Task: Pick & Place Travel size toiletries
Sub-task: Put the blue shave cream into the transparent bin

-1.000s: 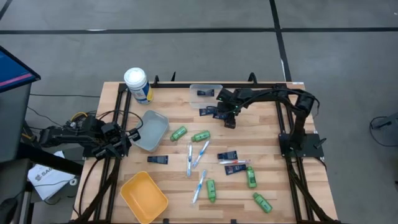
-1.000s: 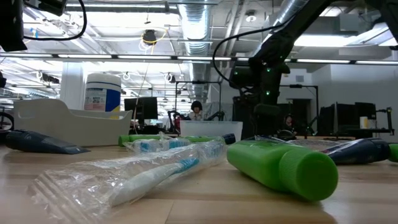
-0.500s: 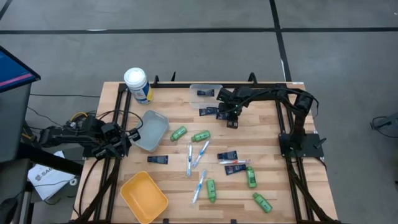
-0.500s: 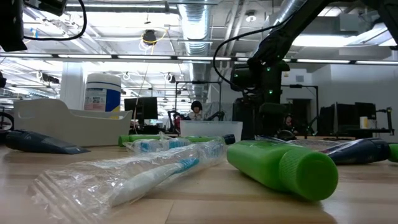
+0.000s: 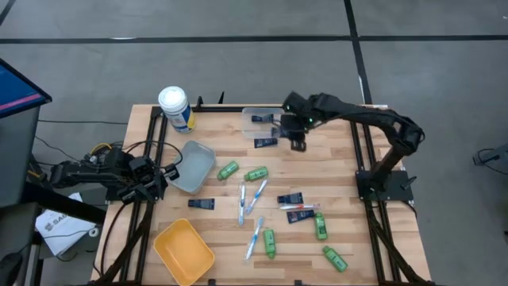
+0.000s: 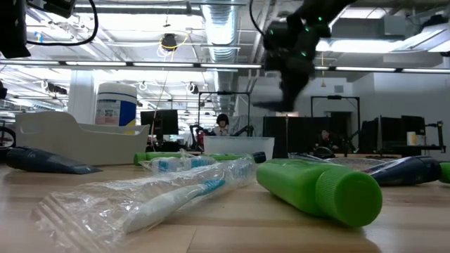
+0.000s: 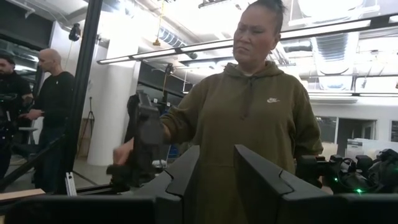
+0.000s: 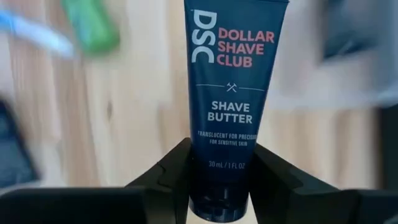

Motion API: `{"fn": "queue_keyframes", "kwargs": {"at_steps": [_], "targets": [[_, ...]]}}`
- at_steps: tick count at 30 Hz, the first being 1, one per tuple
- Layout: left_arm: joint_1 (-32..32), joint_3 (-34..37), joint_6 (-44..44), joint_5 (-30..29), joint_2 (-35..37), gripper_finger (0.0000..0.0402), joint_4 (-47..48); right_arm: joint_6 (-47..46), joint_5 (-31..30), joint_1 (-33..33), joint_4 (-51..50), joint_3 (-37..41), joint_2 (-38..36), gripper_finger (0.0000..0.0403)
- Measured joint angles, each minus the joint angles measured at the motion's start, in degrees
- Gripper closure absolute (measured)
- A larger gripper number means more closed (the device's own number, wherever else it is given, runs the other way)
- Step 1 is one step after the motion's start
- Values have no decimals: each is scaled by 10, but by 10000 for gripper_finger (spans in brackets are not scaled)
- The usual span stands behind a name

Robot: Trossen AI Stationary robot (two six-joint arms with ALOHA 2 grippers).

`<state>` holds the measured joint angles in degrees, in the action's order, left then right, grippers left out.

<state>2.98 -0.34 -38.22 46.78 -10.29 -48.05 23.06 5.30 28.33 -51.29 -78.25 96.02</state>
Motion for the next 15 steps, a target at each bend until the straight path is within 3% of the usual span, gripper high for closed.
{"fn": "queue_keyframes", "kwargs": {"at_steps": [7, 15], "targets": [[0, 0, 0, 0, 0, 309, 0, 17, -7, 19, 17, -177, 107, 269], [0, 0, 0, 0, 0, 309, 0, 57, -7, 22, -64, -353, 271, 275]]}}
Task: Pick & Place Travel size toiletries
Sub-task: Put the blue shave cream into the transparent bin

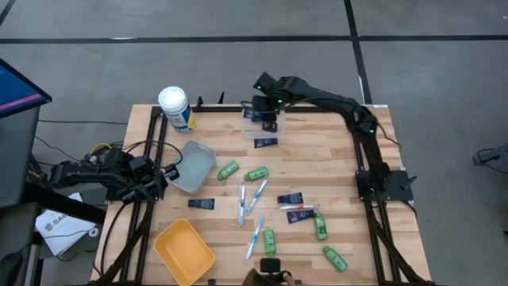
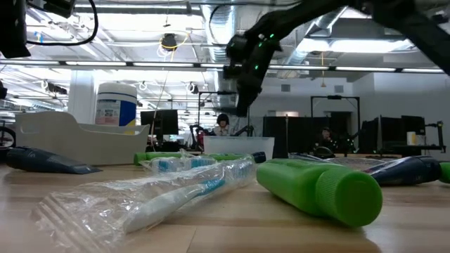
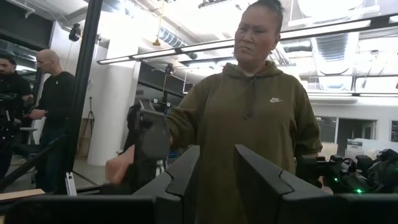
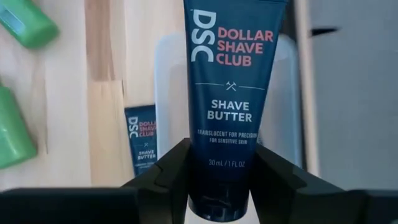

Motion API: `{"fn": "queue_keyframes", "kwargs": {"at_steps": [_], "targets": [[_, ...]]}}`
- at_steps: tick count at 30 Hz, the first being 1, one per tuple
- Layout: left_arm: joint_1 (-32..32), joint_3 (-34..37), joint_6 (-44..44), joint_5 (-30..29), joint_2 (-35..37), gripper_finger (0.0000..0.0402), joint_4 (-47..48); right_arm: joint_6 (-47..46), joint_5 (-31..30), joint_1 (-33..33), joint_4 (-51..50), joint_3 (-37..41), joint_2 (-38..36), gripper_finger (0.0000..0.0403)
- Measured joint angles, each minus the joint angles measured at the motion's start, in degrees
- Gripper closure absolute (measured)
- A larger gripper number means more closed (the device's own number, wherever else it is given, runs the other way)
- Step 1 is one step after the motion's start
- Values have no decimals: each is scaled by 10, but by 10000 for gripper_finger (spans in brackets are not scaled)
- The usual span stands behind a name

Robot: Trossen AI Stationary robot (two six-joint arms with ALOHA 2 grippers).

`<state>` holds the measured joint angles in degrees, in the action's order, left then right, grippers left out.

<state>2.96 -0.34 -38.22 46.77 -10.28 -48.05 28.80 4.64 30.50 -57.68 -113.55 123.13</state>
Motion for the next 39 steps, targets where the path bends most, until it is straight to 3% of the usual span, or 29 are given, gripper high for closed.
{"fn": "queue_keyframes", "kwargs": {"at_steps": [7, 14, 18, 25, 29, 36, 39], "targets": [[0, 0, 0, 0, 0, 309, 0, 18, 0, 0, -73, -44, 77, 268], [0, 0, 0, 0, 0, 309, 0, 22, 0, 0, -61, -45, 85, 266], [0, 0, 0, 0, 0, 309, 0, 22, -1, 0, -57, -45, 81, 235], [0, 0, 0, 0, 0, 309, 0, -8, 1, 0, -84, -58, 71, 143], [0, 0, 0, 0, 0, 309, 0, -18, 32, 4, -125, -61, 6, 133], [0, 0, 0, 0, 0, 309, 0, -75, 72, 4, -211, -59, -158, 156], [0, 0, 0, 0, 0, 309, 0, -95, 74, -23, -225, -22, -230, 168]]}}
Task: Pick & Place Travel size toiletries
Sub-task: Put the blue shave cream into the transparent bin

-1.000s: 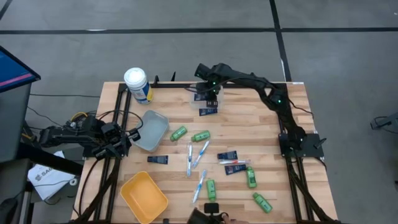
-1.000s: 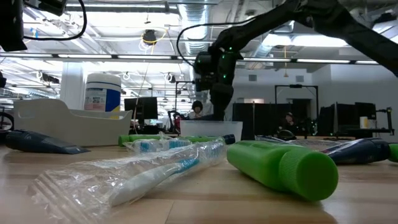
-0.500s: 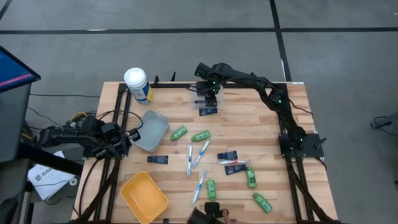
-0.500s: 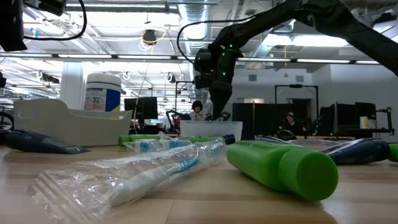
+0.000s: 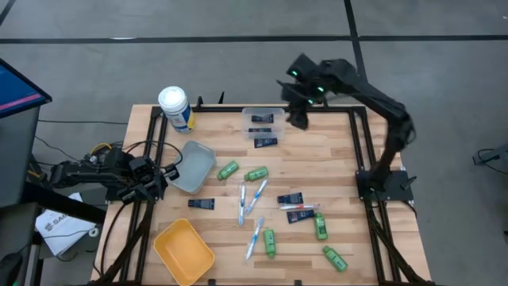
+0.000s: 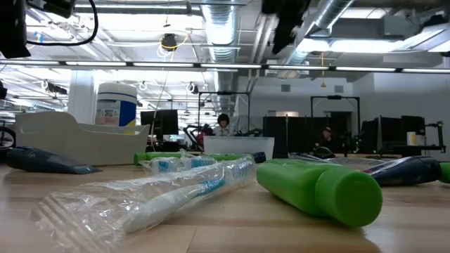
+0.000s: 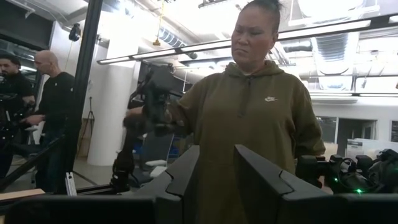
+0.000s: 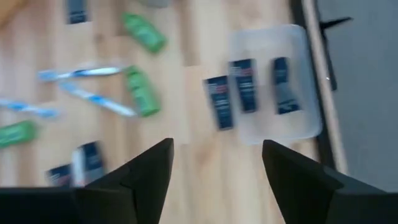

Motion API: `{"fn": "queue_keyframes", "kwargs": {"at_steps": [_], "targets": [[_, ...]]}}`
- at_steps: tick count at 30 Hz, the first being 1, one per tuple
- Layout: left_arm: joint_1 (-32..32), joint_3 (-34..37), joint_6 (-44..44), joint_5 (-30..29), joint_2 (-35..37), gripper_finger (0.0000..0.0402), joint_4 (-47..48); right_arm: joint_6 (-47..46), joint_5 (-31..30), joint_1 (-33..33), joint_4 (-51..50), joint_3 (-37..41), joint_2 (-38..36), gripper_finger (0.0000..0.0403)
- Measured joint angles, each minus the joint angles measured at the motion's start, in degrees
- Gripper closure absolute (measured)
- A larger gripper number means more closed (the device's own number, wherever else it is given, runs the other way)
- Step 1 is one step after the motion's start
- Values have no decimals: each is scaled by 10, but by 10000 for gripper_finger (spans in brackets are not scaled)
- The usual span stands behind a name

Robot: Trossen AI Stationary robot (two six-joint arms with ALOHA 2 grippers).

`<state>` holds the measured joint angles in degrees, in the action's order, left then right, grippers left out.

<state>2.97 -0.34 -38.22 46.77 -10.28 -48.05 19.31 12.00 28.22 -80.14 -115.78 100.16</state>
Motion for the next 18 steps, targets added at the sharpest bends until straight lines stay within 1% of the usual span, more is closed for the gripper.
{"fn": "queue_keyframes", "kwargs": {"at_steps": [3, 6, 9, 13, 16, 18], "targets": [[0, 0, 0, 0, 0, 309, 0, -30, 1, -45, 9, 62, -61, 180], [0, 0, 0, 0, 0, 309, 0, -81, -1, -99, 51, 143, -109, 189], [0, 0, 0, 0, 0, 309, 0, -126, -34, -160, 114, 231, -139, 193], [0, 0, 0, 0, 0, 309, 0, -148, -90, -227, 183, 336, -146, 189], [0, 0, 0, 0, 0, 309, 0, -149, -100, -260, 230, 398, -145, 183], [0, 0, 0, 0, 0, 309, 0, -149, -101, -277, 272, 428, -131, 180]]}}
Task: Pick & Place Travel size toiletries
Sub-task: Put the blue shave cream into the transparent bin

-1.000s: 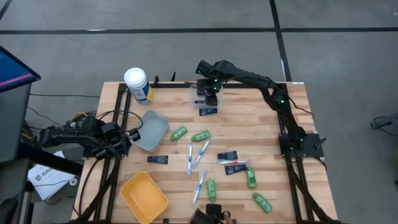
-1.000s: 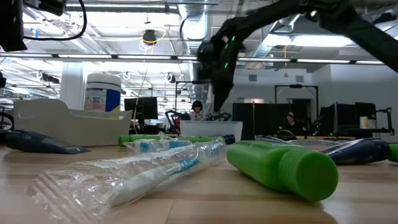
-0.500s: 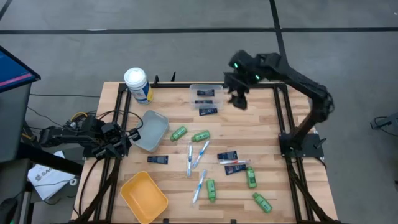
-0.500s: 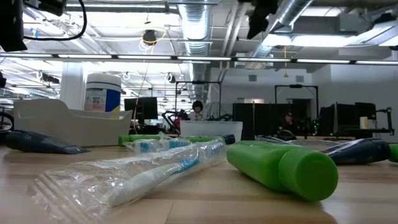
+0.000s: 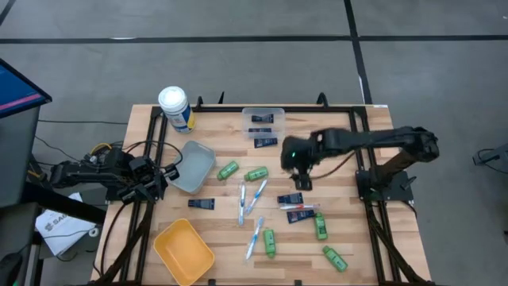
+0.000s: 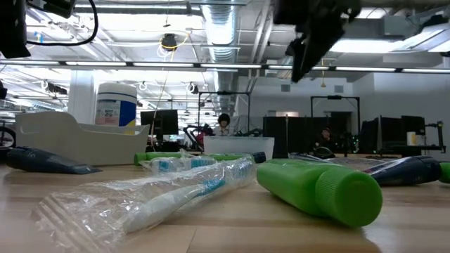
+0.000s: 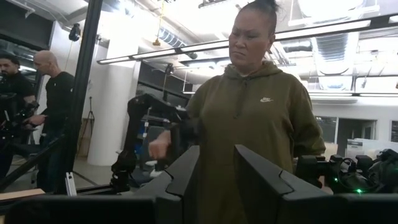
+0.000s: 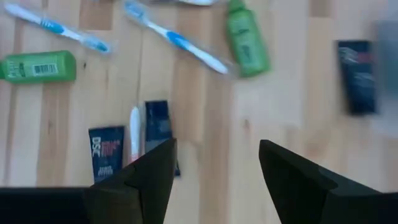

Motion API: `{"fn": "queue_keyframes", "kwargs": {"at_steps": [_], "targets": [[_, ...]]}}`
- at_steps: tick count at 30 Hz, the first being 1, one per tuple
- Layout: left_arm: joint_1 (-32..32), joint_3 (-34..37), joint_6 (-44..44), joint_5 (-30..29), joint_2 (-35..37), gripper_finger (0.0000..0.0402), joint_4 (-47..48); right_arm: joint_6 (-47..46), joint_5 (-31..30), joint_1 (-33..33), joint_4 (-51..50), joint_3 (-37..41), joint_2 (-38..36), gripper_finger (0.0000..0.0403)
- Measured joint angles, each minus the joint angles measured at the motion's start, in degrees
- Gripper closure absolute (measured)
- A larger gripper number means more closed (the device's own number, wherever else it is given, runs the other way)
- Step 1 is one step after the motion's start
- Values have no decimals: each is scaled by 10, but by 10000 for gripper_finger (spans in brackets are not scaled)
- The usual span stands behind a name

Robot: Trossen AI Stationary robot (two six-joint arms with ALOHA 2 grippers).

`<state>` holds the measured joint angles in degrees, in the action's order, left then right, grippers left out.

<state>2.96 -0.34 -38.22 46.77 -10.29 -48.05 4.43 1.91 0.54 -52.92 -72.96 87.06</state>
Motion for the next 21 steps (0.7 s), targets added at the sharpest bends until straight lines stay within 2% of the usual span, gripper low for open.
{"fn": "queue_keyframes", "kwargs": {"at_steps": [12, 21], "targets": [[0, 0, 0, 0, -18, 309, 2, 52, -3, -59, 53, 28, 134, 177], [0, 0, 0, 0, -49, 309, 0, 61, -2, -65, 68, 26, 208, 182]]}}
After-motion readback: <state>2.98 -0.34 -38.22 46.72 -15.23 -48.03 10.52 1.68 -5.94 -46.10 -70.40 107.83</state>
